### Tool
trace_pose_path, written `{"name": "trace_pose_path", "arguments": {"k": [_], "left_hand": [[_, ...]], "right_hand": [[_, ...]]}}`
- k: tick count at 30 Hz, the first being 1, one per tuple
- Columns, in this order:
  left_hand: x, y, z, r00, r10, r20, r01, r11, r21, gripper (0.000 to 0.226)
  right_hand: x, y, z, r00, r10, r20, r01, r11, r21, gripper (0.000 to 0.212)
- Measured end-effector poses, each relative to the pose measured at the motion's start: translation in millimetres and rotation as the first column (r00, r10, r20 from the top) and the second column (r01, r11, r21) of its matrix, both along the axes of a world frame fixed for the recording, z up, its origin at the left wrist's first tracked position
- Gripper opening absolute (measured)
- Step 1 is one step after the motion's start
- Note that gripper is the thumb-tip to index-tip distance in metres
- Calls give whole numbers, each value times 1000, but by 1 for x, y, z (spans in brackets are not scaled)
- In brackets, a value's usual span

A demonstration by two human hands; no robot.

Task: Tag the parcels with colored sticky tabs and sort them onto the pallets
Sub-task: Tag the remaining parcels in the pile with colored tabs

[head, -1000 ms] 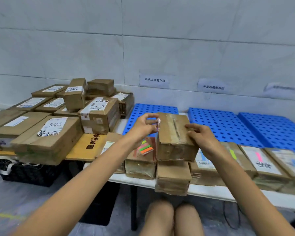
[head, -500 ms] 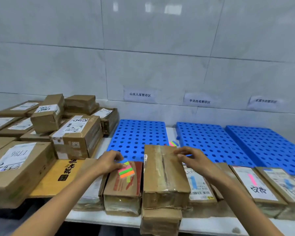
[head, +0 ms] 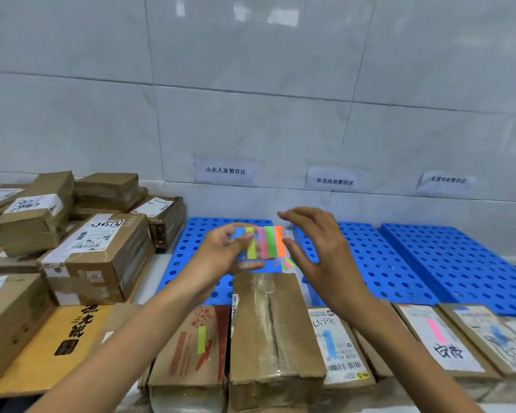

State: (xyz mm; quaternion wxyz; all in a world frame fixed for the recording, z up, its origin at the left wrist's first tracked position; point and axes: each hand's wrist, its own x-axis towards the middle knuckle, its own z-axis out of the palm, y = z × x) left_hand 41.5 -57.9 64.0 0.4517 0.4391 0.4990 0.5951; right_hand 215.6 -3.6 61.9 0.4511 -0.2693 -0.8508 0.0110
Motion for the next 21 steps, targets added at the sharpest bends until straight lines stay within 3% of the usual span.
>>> {"name": "trace_pose_path", "arguments": {"k": [4, 9, 15, 21], "left_hand": [[21, -1, 6, 975, -187, 121, 187, 982, 17, 22], [25, -4, 10, 920, -278, 277, 288, 958, 7, 29], [24, -10, 8, 918, -284, 277, 296, 955, -3, 57], [22, -14, 9, 895, -314, 316, 326, 945, 15, 29]], "right_hand": [[-9, 5, -4, 989, -88, 119, 75, 991, 111, 39], [-3, 9, -9, 994, -72, 85, 62, 991, 122, 34], [-2, 6, -7, 998, -34, 53, 23, 982, 189, 30], [-6, 1, -4, 999, -14, -39, 23, 972, 234, 21]]}}
